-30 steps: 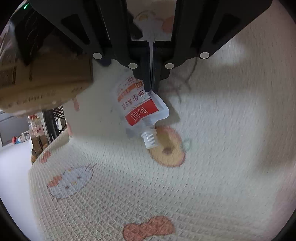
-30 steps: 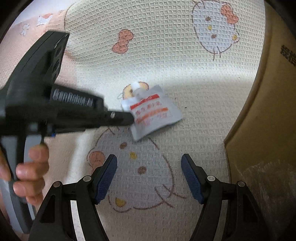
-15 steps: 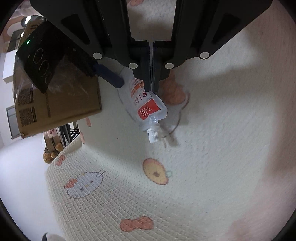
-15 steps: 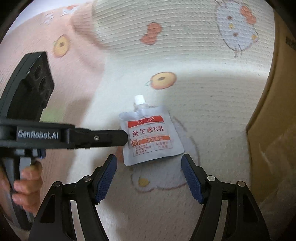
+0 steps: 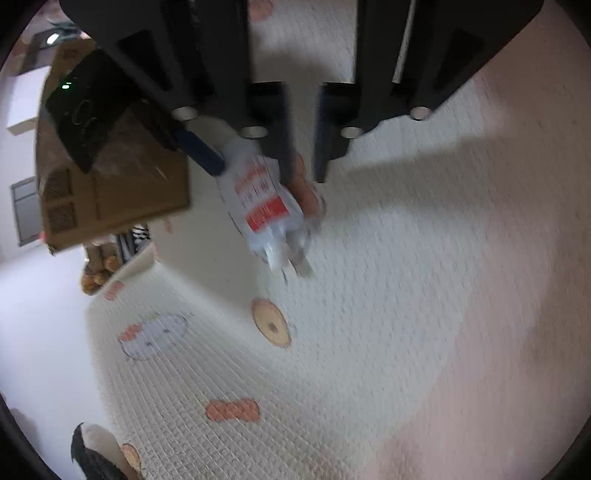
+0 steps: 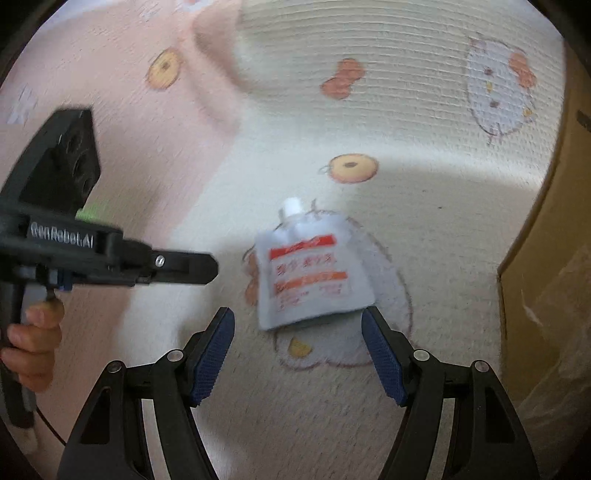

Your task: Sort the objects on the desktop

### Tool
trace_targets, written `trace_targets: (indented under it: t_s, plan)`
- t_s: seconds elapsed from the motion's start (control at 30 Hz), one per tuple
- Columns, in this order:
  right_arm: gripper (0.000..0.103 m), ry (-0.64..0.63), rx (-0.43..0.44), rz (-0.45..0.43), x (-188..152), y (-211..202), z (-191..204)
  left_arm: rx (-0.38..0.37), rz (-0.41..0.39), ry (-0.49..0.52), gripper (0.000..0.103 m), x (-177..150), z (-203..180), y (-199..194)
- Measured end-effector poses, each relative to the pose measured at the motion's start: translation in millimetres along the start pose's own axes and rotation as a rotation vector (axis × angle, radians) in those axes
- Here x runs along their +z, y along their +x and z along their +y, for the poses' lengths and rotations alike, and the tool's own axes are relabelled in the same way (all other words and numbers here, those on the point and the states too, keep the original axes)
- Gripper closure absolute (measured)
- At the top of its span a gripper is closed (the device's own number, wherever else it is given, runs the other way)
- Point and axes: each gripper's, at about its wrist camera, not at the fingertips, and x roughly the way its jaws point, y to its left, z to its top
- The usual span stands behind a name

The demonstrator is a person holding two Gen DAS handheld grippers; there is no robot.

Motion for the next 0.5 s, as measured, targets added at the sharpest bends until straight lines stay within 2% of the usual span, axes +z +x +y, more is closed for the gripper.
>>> trace_targets:
  t_s: [0.03,0.07,0.17,0.27,0.33,0.4,0.5]
  plan:
    - [0.035,0.015,0.003,-0.002,4,4,-3,0.002,-0.019,-0.006,0.049,5,0,0]
    - [0.039,0.035,0.006,0.0,6,6,-7,-0.001,-0.044,-0.026,0.043,11,1,1]
    - [0.054,0.096,0.002,0.016,6,7,-17,-0.027,-0.079,-0.076,0.043,29,3,9]
    - [0.056,0.099,0.007,0.011,5,7,-19,-0.037,-0.078,-0.082,0.043,41,0,17]
    - [0.056,0.083,-0.003,0.012,5,6,-16,-0.029,-0.051,-0.043,0.052,45,-7,25]
    - [0.056,0.07,-0.01,0.012,4,6,-14,-0.021,-0.023,-0.002,0.073,46,-16,32]
    - [0.056,0.071,-0.004,0.018,3,3,-13,0.0,0.021,0.059,0.082,41,-26,44]
